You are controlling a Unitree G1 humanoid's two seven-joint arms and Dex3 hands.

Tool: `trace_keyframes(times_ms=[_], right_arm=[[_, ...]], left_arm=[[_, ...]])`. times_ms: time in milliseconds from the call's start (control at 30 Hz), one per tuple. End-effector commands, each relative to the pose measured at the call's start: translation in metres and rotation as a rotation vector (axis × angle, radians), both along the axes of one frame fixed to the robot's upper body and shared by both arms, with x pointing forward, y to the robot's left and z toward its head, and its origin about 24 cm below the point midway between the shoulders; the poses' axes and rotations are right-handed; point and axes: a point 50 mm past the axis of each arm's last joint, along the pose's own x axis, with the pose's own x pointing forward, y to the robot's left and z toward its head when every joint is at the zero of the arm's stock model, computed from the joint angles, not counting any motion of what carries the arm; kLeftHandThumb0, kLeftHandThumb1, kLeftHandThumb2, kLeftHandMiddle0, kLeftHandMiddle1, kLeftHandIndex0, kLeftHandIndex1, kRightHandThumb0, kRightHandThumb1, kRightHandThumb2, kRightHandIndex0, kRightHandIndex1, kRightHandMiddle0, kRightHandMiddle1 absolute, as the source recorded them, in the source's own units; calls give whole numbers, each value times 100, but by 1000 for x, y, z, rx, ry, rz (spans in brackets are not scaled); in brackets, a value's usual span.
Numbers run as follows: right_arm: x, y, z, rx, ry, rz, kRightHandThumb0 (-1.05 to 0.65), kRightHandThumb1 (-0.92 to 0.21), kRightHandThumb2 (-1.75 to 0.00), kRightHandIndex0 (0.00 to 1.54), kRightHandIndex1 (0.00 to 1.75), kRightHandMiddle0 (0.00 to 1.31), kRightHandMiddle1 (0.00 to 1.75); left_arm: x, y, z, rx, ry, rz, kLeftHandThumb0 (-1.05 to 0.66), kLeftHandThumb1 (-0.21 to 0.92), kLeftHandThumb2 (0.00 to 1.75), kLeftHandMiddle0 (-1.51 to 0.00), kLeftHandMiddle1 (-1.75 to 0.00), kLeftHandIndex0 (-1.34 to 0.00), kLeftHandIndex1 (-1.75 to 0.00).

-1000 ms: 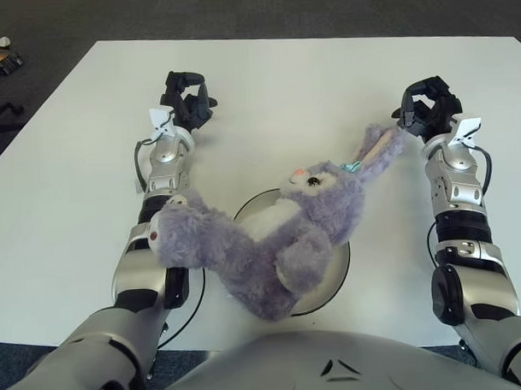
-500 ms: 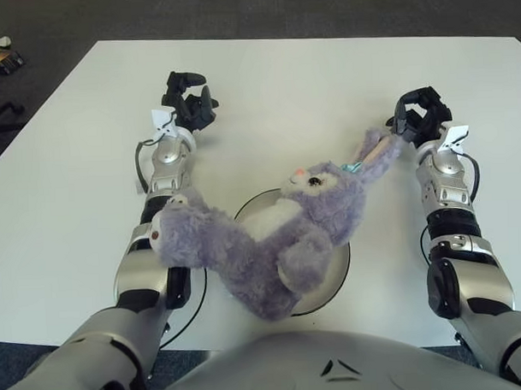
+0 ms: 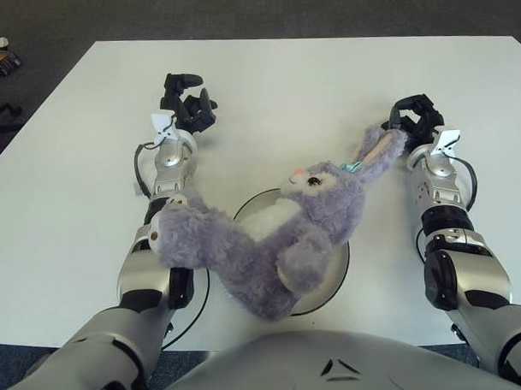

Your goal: Put the doll into the plate.

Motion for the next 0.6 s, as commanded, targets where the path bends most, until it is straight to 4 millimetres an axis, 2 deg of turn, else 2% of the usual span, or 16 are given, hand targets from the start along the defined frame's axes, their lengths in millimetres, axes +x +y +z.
trace_keyframes(times_ms=[0, 300, 567], right_arm=[[-3, 9, -9, 32, 23, 40, -1, -39, -115, 63, 148, 41, 175], [-6, 14, -12, 39, 46, 119, -1, -22, -143, 66, 171, 50, 174], [-12, 21, -11, 23, 69, 157, -1, -8, -158, 75, 174, 60, 171]], left_arm=[[-3, 0, -6, -15, 7, 28, -1, 45, 113, -60, -160, -28, -175], [-8, -5, -11, -28, 6, 54, -1, 43, 118, -59, -167, -28, -175], [-13, -7, -15, -16, 9, 46, -1, 41, 121, -60, -168, -29, -175]])
